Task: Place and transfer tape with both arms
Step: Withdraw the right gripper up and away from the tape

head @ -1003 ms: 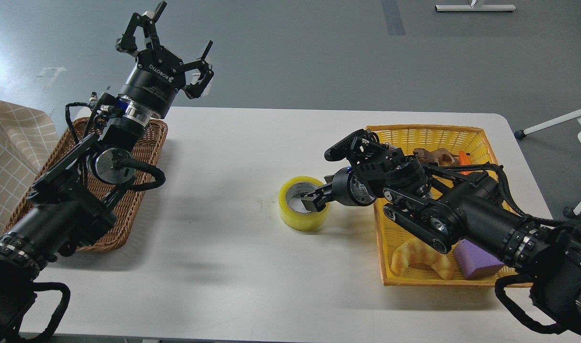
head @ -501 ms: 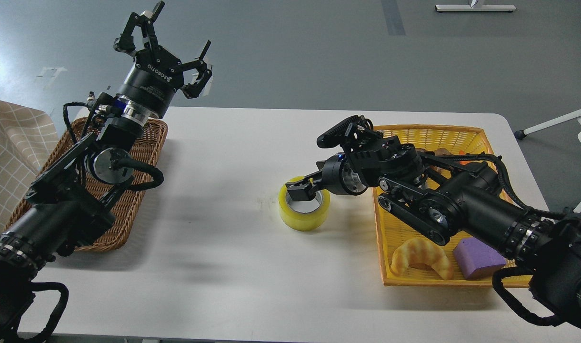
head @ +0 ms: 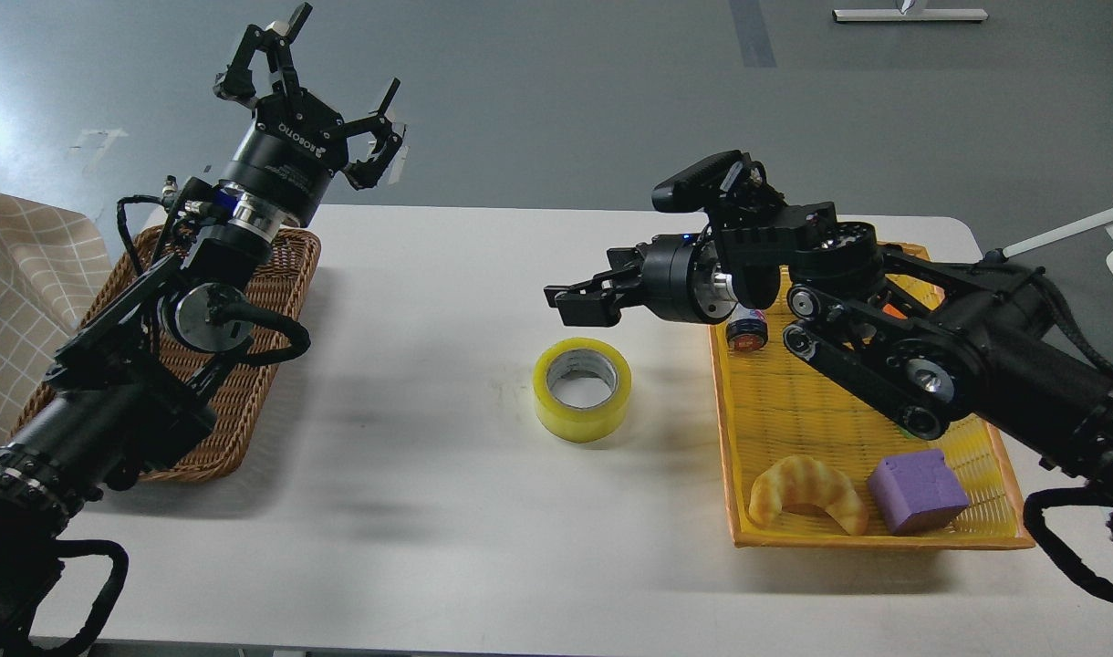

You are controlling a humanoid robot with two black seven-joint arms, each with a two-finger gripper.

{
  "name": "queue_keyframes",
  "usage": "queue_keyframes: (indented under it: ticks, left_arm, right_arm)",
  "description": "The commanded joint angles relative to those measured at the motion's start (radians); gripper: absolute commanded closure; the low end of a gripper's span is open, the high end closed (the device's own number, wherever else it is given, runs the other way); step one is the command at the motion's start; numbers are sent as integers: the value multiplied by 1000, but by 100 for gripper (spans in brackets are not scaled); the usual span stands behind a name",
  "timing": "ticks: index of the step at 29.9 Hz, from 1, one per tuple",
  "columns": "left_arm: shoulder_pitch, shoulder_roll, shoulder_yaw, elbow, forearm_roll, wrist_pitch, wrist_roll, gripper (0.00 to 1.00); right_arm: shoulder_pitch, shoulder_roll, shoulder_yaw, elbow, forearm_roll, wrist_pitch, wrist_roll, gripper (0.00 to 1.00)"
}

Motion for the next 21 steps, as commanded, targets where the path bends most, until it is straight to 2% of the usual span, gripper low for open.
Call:
queue_keyframes:
  ticks: [1, 4, 6, 10, 18, 21]
  left_arm:
    - [0, 1, 0, 2, 0, 0, 0, 2]
    - [0, 1, 0, 2, 2, 0, 0, 2]
    - [0, 10, -2, 2, 2, 0, 0, 2]
    - [0, 25, -2, 2, 2, 0, -1, 2]
    - [-11, 48, -3, 2, 2, 0, 0, 2]
    - [-11, 48, -3, 2, 2, 0, 0, 2]
  right_arm:
    - [-33, -77, 80, 85, 90, 0, 2, 1]
    - [-90, -102, 200, 131, 136, 0, 2, 1]
    - [-147, -105, 343, 161, 165, 0, 2, 0]
    - [-219, -93, 534, 164, 263, 0, 3, 0]
    - [-253, -118, 737, 152, 611, 0, 3, 0]
    - [-268, -126, 772, 152, 667, 0, 3, 0]
